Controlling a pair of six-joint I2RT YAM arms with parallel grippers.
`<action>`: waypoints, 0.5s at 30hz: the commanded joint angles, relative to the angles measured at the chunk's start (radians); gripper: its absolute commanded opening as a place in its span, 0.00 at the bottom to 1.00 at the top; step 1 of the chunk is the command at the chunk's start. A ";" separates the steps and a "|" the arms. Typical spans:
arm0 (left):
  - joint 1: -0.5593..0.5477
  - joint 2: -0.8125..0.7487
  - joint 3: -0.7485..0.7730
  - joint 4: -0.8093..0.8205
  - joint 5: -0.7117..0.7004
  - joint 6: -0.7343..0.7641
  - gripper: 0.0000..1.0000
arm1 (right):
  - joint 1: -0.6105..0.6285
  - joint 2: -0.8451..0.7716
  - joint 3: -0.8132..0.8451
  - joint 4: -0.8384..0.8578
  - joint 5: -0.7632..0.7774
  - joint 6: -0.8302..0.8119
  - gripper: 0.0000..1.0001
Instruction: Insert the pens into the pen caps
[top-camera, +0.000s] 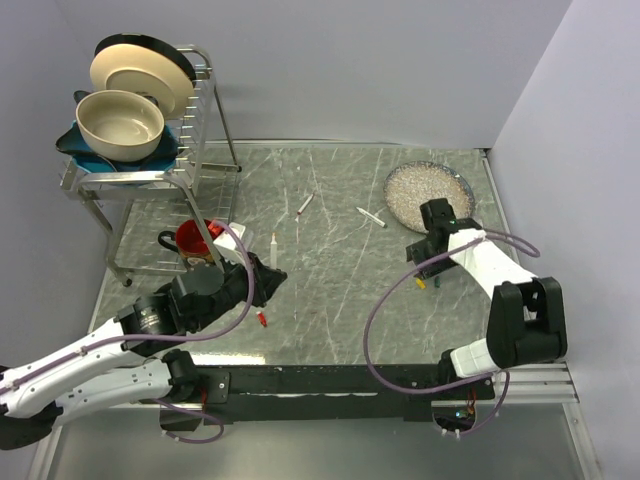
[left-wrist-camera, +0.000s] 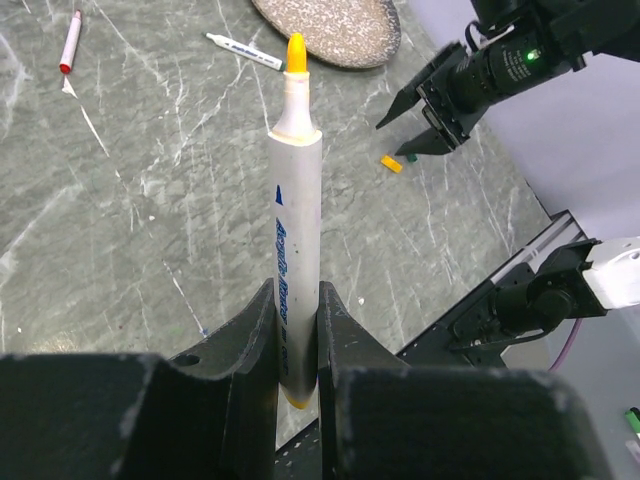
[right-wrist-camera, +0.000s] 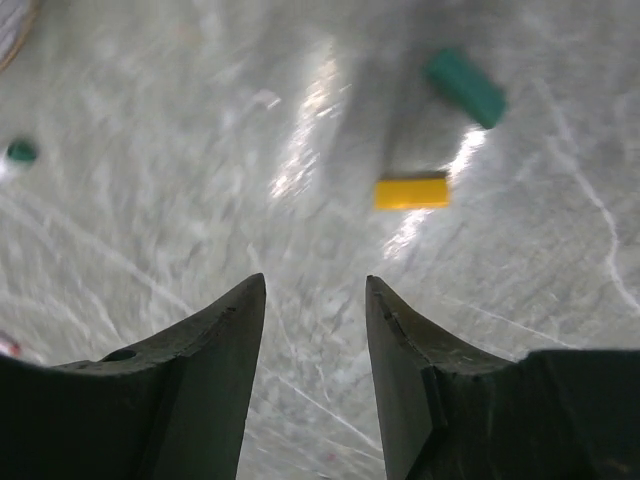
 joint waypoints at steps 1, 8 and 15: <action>-0.004 -0.017 0.021 0.013 -0.023 -0.005 0.04 | -0.073 0.009 -0.026 -0.065 -0.045 0.182 0.54; -0.004 0.003 0.024 0.017 -0.017 -0.004 0.03 | -0.128 -0.025 -0.060 -0.077 -0.010 0.246 0.57; -0.004 0.007 0.018 0.027 -0.010 -0.002 0.03 | -0.139 0.041 -0.057 -0.068 -0.037 0.236 0.56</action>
